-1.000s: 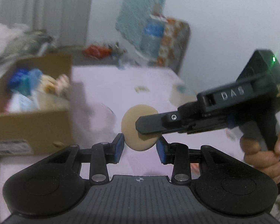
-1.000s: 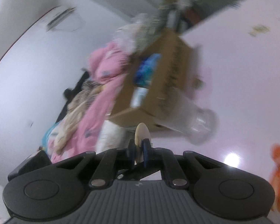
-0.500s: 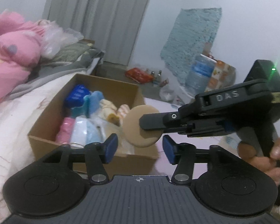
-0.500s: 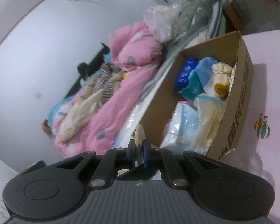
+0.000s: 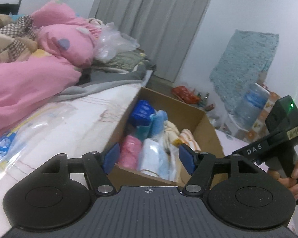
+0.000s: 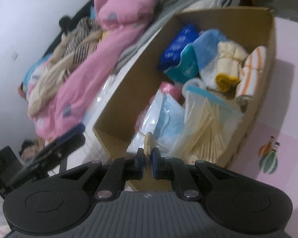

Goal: Organize soft objects

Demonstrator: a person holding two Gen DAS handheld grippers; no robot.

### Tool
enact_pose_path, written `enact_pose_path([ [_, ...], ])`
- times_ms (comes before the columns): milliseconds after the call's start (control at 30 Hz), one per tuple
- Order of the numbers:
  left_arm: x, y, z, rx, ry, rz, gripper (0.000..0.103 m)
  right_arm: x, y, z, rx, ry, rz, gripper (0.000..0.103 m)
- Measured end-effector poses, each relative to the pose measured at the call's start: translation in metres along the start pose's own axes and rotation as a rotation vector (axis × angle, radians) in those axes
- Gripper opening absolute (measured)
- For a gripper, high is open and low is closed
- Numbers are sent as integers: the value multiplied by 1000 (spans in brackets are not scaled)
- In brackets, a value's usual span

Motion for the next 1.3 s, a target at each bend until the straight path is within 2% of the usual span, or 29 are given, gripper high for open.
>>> enact_pose_path([
  [200, -3, 3, -2, -10, 12, 17, 74, -5, 22, -10, 11, -81, -81, 21],
  [267, 0, 5, -2, -7, 10, 2, 75, -7, 28, -10, 54, -97, -93, 22],
  [400, 2, 6, -2, -4, 4, -5, 79, -4, 28, -13, 120, -138, -76, 25],
  [433, 2, 5, -3, -7, 2, -3, 81, -4, 26, -13, 128, -143, -67, 27],
  [467, 2, 5, -3, -9, 0, -3, 82, -4, 22, -13, 137, -145, -52, 33],
  [500, 2, 5, -2, -8, -1, -3, 83, -3, 18, -14, 141, -151, -34, 40],
  [567, 3, 3, -1, -5, -1, -5, 86, -2, 10, -16, 146, -159, 2, 45],
  [800, 2, -8, 14, -6, 28, 8, 101, 11, -27, -30, 115, -174, 143, 47],
  [833, 2, -9, 16, -14, 39, 5, 102, 17, -36, -33, 111, -183, 181, 50],
  [900, 3, -10, 21, -29, 54, -10, 103, 28, -51, -37, 110, -197, 268, 71],
  [933, 4, -10, 23, -39, 64, -24, 103, 33, -56, -39, 117, -205, 304, 73],
  [1067, 8, -12, 32, -112, 116, -70, 103, 59, -74, -42, 193, -240, 458, 74],
  [1300, 14, -22, 43, -200, 150, -121, 103, 101, -82, -33, 275, -194, 586, 74],
])
Point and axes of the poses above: each gripper's, at about its wrist camera, not at the fingertips, and y roughly the way its jaws point, z to its right, x to its underside, the point moved 4 cm from there along y, roughly the way its jaws point, and after that the axes turned 11 degrees about y, right-handed, at the moved point
